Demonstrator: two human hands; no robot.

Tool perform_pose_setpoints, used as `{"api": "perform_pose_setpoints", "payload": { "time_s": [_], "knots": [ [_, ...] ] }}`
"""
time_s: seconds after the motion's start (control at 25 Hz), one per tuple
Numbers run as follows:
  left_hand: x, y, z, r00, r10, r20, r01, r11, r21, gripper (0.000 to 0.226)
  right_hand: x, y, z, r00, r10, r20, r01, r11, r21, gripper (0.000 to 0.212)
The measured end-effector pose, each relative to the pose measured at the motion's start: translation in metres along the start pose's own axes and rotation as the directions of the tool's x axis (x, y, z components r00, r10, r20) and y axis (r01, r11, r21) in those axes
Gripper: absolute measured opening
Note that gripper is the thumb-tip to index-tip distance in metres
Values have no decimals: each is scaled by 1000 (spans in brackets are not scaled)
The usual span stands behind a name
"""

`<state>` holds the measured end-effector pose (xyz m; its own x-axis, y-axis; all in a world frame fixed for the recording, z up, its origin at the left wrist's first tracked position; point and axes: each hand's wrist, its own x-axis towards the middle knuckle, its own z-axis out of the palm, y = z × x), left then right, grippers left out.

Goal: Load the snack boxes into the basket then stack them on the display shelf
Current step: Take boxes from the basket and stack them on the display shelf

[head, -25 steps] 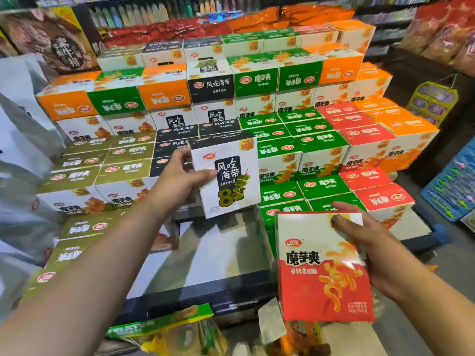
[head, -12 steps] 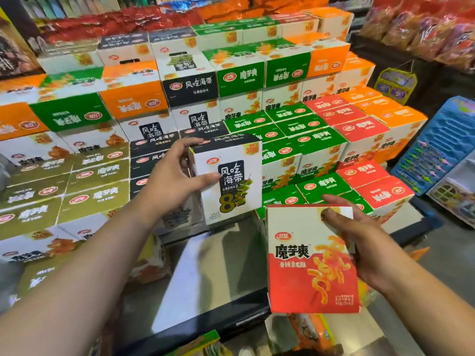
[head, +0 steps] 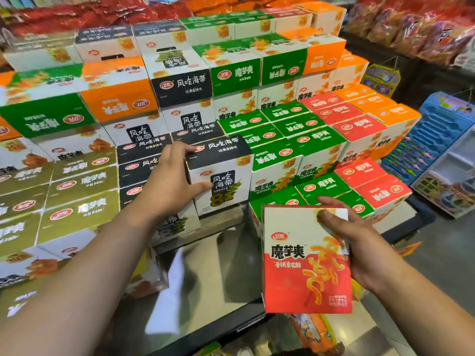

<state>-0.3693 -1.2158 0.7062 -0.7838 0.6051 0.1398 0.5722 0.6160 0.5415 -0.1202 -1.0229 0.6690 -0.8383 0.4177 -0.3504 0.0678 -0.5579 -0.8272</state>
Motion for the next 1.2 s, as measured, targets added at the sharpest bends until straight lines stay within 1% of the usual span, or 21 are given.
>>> {"api": "perform_pose_setpoints", "payload": {
  "time_s": [0.12,0.28,0.44,0.68,0.92,0.96,1.04,1.08,1.12,1.16,1.2],
  "knots": [
    [2,-6,6,999,38,-10,-36,983,181,73,2,1,1,1000,4,-5,-4,1000,2,96],
    [1,-12,20,995,102,-23,-81,892,444,73,2,0,2,1000,-5,2,5,1000,5,102],
    [3,-5,26,995,98,-23,-67,818,572,74,2,0,-1,1000,-2,-2,2,1000,27,98],
    [3,-1,33,995,95,-15,-64,775,629,79,-3,0,-3,999,-25,-27,26,999,34,100],
    [-3,-7,33,987,157,-40,-89,736,671,92,-15,-1,-19,999,-23,-31,24,999,44,99],
    [-5,-6,32,988,149,-34,-87,734,673,94,-17,-3,-23,999,-22,-32,23,999,36,99],
    [-9,1,30,996,84,-12,-54,736,675,95,-22,-7,-31,999,-16,-36,16,1000,17,98],
    [-11,4,29,999,51,-13,-29,737,675,95,-26,-10,-35,999,-12,-33,12,1000,5,93],
    [-15,9,28,999,27,-27,-2,748,664,94,-29,-13,-41,1000,-13,-21,13,1000,0,81],
    [-21,17,27,998,20,-53,18,778,629,91,-34,-16,-45,1000,-14,-13,14,1000,3,66],
    [-29,26,27,994,47,-96,15,824,566,86,-37,-19,-50,1000,-13,-12,13,1000,10,54]
  ]
}}
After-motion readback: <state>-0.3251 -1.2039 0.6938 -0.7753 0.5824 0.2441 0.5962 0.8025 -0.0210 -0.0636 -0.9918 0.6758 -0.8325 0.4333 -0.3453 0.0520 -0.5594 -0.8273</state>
